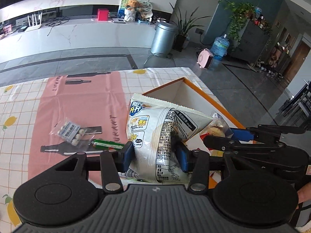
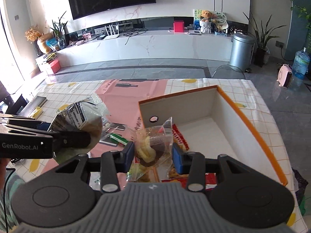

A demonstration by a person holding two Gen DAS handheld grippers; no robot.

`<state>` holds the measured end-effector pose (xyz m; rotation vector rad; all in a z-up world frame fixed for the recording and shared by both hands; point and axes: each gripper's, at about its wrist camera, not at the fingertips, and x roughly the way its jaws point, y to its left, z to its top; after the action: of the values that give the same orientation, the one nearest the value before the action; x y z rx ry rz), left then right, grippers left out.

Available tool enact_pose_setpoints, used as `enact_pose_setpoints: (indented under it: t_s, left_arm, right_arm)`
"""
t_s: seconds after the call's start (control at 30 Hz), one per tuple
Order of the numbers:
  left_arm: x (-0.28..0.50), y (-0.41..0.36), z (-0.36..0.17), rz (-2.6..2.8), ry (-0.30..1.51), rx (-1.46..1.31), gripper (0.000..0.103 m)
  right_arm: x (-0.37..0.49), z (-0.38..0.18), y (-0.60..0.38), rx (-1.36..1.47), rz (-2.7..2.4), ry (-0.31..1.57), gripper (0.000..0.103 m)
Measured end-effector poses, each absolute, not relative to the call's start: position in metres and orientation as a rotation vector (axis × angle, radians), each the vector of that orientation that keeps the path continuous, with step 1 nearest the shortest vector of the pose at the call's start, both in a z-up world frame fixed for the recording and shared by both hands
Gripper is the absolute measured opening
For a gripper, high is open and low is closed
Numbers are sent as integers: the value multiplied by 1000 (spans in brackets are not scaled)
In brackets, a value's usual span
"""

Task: Organize snacks
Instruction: 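Carry both bags over the orange box and lower them inside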

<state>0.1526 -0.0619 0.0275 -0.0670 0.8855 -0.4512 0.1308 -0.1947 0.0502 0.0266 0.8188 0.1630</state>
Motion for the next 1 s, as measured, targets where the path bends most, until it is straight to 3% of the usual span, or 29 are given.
enact_pose_setpoints:
  t_s: [0.53, 1.0]
  left_arm:
    - [208, -150, 6, -635, 947, 94, 53]
    - [244, -219, -58, -691, 1077, 326, 53]
  right_arm:
    - [170, 19, -284, 82, 112, 990, 39]
    - [214, -46, -310, 14, 125, 1201, 39]
